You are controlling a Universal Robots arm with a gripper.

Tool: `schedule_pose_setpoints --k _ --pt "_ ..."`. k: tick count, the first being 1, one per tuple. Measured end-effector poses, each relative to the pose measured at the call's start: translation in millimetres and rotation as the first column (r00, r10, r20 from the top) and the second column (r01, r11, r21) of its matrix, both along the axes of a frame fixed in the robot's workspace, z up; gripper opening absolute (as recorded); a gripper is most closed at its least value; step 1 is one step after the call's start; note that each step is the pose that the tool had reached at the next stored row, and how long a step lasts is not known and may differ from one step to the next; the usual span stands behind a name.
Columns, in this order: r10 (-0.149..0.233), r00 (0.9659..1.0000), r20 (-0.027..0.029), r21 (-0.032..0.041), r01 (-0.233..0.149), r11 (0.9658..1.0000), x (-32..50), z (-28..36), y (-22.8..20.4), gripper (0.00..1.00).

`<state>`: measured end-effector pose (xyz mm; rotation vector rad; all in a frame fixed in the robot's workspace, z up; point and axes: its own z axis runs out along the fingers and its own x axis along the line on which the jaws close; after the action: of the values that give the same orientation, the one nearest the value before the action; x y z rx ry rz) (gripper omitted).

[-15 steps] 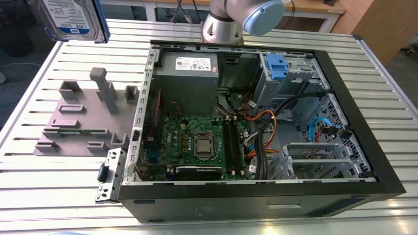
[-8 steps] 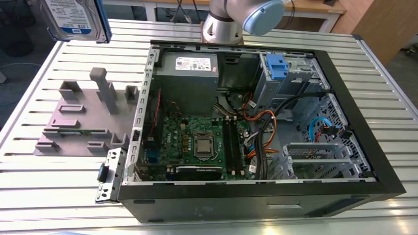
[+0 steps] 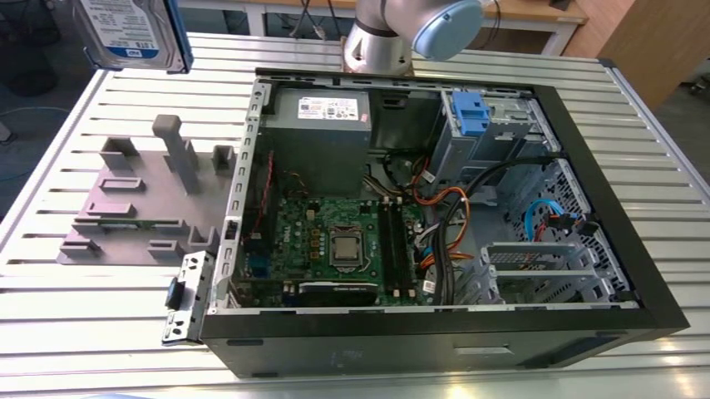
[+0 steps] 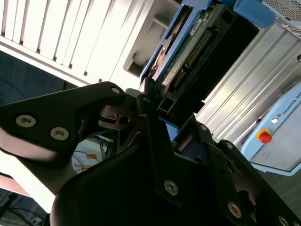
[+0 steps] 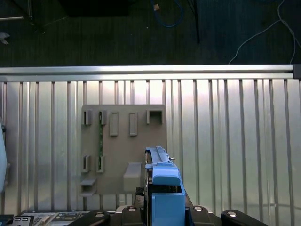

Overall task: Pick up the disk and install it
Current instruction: 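Pick up the disk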

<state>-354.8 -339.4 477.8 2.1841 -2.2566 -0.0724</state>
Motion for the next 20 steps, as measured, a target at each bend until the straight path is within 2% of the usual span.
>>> schedule_pose_setpoints --k 20 --pt "0.0 1.0 0.0 0.0 0.0 1.0 8.5 0.0 0.0 0.37"
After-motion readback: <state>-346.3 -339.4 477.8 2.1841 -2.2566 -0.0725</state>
